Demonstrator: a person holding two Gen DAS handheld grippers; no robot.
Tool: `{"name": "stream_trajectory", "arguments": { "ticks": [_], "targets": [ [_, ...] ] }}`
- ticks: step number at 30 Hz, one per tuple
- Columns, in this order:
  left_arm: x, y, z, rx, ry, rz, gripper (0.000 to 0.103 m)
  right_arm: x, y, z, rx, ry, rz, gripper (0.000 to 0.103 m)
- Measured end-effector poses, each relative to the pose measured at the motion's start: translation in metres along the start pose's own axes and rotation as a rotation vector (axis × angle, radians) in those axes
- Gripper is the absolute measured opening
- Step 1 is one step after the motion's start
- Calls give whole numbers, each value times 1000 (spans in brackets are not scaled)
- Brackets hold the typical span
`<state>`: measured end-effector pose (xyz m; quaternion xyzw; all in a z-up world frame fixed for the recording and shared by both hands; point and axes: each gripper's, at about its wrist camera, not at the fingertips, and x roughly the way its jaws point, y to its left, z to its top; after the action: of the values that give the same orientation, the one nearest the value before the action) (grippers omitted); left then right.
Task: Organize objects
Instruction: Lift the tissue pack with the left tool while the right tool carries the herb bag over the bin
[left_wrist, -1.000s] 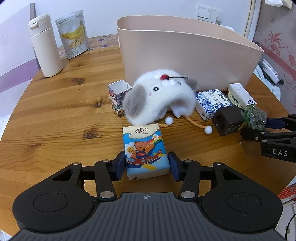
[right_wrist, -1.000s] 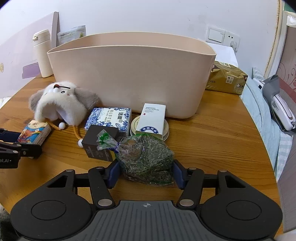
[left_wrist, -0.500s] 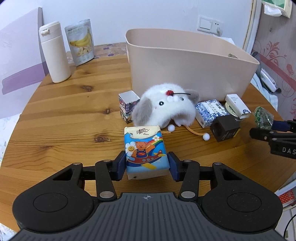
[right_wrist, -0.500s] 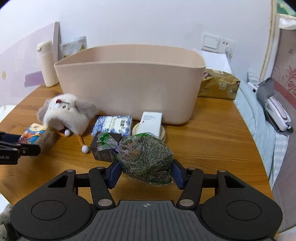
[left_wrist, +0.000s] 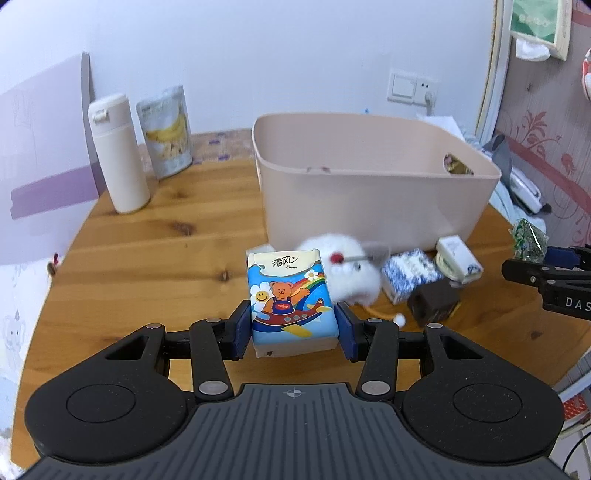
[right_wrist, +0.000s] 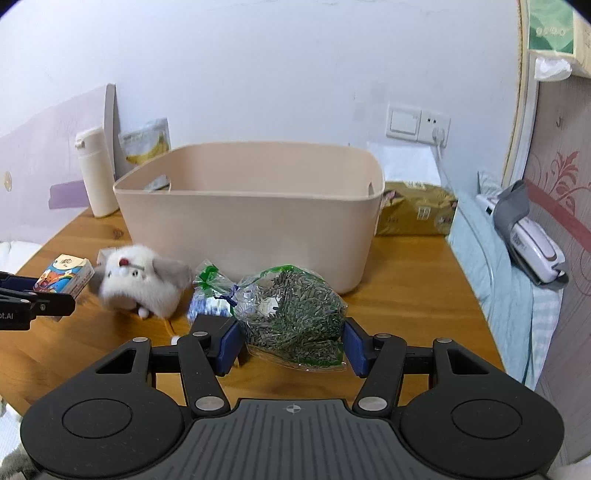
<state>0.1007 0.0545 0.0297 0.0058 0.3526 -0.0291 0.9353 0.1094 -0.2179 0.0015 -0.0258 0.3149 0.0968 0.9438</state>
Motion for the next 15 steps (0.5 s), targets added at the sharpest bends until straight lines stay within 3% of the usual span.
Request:
{"name": "stream_trajectory", "arguments": {
  "ticks": [15],
  "targets": [
    [-6, -4, 60, 44, -134, 5, 48, -6, 1, 31, -29, -86, -30, 56]
  ]
}}
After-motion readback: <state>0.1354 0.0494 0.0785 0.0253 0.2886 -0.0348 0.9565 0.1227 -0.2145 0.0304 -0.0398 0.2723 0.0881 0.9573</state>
